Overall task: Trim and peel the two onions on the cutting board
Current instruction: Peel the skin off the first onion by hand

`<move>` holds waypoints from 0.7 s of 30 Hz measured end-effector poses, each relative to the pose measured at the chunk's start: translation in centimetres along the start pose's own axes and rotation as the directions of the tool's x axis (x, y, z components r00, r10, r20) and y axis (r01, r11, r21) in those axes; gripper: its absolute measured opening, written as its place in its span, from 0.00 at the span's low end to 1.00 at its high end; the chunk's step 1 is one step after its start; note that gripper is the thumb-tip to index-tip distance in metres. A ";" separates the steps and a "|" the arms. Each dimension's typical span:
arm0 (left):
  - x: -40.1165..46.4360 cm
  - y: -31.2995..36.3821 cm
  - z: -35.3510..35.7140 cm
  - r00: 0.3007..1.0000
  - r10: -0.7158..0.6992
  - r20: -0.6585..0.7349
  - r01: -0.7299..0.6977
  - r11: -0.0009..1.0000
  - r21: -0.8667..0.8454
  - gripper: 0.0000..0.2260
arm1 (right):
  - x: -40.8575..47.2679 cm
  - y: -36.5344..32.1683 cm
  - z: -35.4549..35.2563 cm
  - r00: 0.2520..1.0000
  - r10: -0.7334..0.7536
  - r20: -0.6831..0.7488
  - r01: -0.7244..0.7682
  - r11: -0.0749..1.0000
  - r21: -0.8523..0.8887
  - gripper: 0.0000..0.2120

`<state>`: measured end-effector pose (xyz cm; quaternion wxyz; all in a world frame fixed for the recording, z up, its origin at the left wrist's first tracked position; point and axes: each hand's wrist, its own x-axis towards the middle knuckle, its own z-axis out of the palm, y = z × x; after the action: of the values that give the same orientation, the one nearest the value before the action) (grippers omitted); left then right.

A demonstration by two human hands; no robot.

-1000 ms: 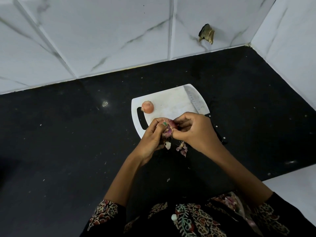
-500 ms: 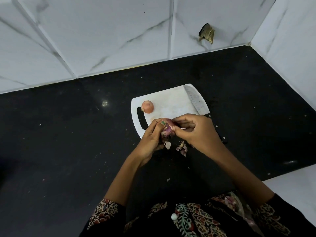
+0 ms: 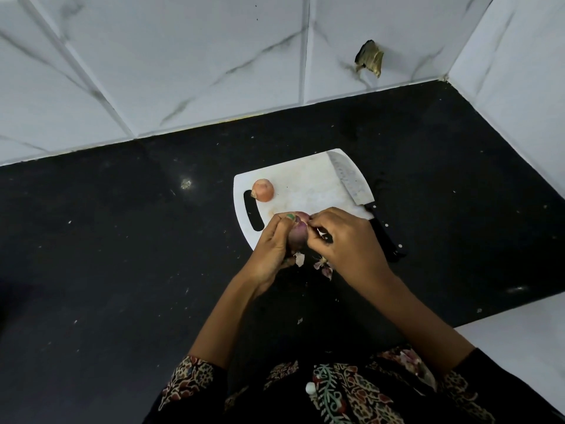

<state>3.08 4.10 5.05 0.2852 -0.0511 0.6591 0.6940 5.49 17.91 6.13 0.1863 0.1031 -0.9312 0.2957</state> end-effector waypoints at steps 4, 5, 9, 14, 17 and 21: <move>-0.1 0.1 0.1 1.000 0.014 0.017 -0.014 1.000 0.000 0.12 | 0.1 -0.1 -0.3 0.968 0.243 -0.065 -0.222 0.947 0.230 0.02; -0.2 0.2 0.1 1.000 0.014 0.020 -0.014 1.000 0.000 0.12 | 0.1 -0.1 -0.4 0.947 0.318 -0.047 -0.291 0.911 0.293 0.01; -0.2 0.1 -0.1 0.999 -0.001 0.034 0.001 1.000 -0.005 0.11 | 0.0 0.0 -0.4 0.883 0.467 0.046 -0.442 0.796 0.415 0.02; -0.3 0.2 -0.5 0.998 -0.049 0.028 0.051 0.997 -0.065 0.14 | 0.2 0.7 -0.4 0.738 0.662 0.131 -0.588 0.535 0.607 0.03; -0.3 0.3 -1.0 0.997 -0.053 0.064 0.063 0.987 -0.151 0.16 | -0.2 1.6 -0.3 0.660 0.728 0.182 -0.664 0.453 0.594 0.03; 0.0 -0.1 -1.4 0.995 -0.036 0.092 0.062 0.956 -0.287 0.16 | -1.0 2.1 0.4 0.606 0.778 0.166 -0.714 0.440 0.545 0.09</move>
<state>2.71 2.82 4.79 0.3200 -0.0786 0.5362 0.7771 5.70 19.46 4.36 0.0481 -0.2841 -0.7372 0.6112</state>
